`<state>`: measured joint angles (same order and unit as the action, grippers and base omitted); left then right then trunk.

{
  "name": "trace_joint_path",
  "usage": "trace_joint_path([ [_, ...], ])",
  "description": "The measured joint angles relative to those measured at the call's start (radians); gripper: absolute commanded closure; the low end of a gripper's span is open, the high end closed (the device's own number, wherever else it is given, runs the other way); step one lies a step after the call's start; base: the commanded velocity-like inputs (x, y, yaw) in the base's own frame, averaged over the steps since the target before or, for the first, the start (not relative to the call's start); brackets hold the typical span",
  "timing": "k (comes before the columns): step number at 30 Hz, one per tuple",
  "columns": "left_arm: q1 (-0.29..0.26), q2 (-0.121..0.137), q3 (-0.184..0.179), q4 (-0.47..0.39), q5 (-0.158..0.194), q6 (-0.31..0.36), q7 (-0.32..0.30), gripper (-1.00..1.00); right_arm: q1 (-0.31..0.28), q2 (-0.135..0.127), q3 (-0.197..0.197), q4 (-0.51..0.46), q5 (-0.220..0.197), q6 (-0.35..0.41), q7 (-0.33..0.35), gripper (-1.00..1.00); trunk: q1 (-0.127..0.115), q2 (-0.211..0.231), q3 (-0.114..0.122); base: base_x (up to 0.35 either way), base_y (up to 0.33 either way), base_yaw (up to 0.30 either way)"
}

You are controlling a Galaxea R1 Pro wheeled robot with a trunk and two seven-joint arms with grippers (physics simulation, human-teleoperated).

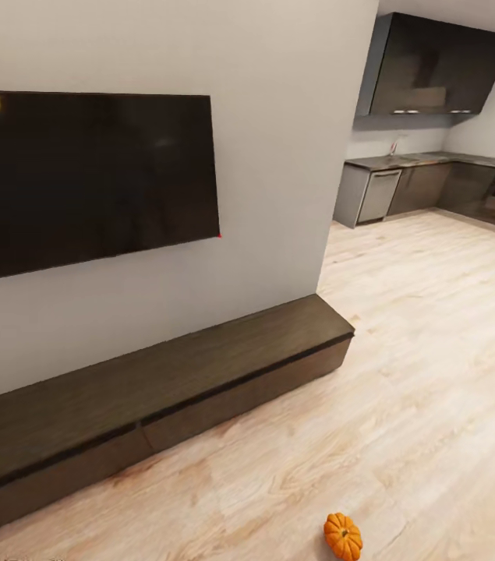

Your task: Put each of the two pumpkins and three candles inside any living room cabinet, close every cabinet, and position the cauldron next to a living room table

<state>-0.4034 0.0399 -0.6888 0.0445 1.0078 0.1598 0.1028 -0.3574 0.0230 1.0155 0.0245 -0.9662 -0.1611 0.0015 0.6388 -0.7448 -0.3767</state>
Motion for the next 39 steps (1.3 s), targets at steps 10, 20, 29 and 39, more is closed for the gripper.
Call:
trace_joint_path([
  [10,0.000,0.003,0.000,-0.001,0.000,0.000,-0.001,-1.00,0.000,0.000,0.000,0.000,0.000,0.000,0.000,-1.00,0.000,0.000,0.000,0.077,-0.224,0.287],
  [20,0.000,0.003,0.002,-0.002,0.006,-0.007,0.000,-1.00,0.000,0.001,0.000,-0.001,0.001,0.000,0.000,-1.00,0.000,0.000,0.000,0.000,-0.005,0.165],
  [29,0.000,0.003,0.002,-0.002,0.006,-0.008,-0.001,-1.00,0.000,0.001,0.000,-0.002,0.001,0.000,0.000,-1.00,0.000,0.000,0.000,0.000,0.000,0.286],
  [39,0.000,0.003,0.002,-0.002,0.008,-0.008,-0.002,-1.00,0.000,0.002,0.001,-0.003,-0.005,0.000,-0.002,-1.00,0.000,0.000,0.000,0.000,0.000,0.289],
])
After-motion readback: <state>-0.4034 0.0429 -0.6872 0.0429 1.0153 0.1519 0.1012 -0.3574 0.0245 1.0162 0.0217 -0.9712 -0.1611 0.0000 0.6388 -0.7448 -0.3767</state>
